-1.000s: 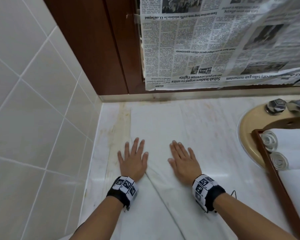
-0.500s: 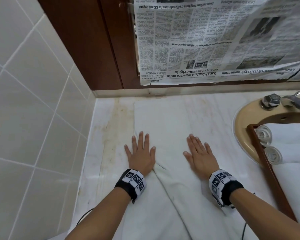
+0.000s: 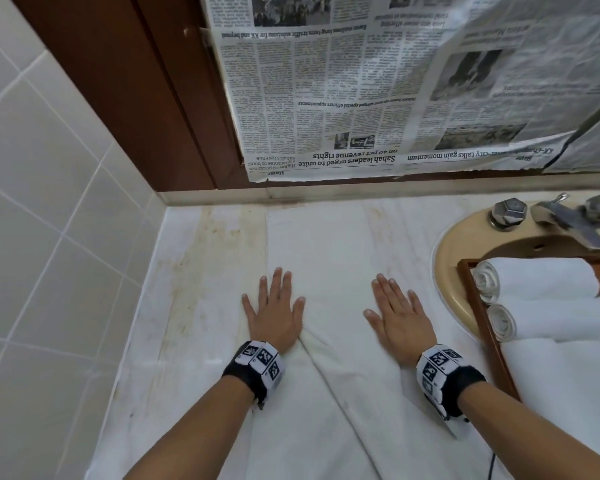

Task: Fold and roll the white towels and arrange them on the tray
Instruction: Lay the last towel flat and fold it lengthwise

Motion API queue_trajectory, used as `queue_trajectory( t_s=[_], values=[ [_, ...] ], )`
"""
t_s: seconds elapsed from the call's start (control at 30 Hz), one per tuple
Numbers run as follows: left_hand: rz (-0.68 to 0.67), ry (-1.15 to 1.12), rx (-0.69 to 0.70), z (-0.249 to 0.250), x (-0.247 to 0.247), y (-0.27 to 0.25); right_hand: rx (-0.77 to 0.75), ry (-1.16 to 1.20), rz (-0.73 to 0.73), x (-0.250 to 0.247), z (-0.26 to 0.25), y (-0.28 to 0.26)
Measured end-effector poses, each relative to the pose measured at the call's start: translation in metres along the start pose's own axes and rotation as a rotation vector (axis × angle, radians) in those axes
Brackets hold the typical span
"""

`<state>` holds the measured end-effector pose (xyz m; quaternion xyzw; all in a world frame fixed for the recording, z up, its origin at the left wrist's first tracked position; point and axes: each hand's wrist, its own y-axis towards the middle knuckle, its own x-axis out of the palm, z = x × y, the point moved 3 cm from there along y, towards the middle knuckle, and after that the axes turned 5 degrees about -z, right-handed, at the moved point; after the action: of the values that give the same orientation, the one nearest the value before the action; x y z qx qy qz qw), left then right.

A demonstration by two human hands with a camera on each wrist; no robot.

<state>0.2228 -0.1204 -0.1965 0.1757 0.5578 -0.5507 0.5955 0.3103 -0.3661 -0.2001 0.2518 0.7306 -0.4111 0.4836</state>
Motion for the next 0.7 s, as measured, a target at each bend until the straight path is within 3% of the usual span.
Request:
queue_trajectory(
  t_s=[0.2, 0.3, 0.4, 0.57, 0.7],
  values=[
    [0.068, -0.101, -0.123, -0.015, -0.025, 0.007, 0.034, 0.071, -0.043, -0.005, -0.004, 0.001],
    [0.167, -0.128, -0.055, -0.017, -0.030, -0.023, -0.026, 0.260, 0.093, -0.016, -0.017, -0.012],
    [0.144, -0.281, -0.027, -0.020, -0.019, -0.047, -0.101, 0.426, 0.182, -0.019, -0.043, -0.039],
    [0.120, -0.449, -0.034, -0.021, -0.015, -0.043, 0.010, 0.468, -0.013, -0.009, -0.070, -0.075],
    [0.053, -0.412, -0.088, -0.012, -0.018, -0.039, 0.101, 0.386, -0.047, -0.004, -0.085, -0.092]
  ],
)
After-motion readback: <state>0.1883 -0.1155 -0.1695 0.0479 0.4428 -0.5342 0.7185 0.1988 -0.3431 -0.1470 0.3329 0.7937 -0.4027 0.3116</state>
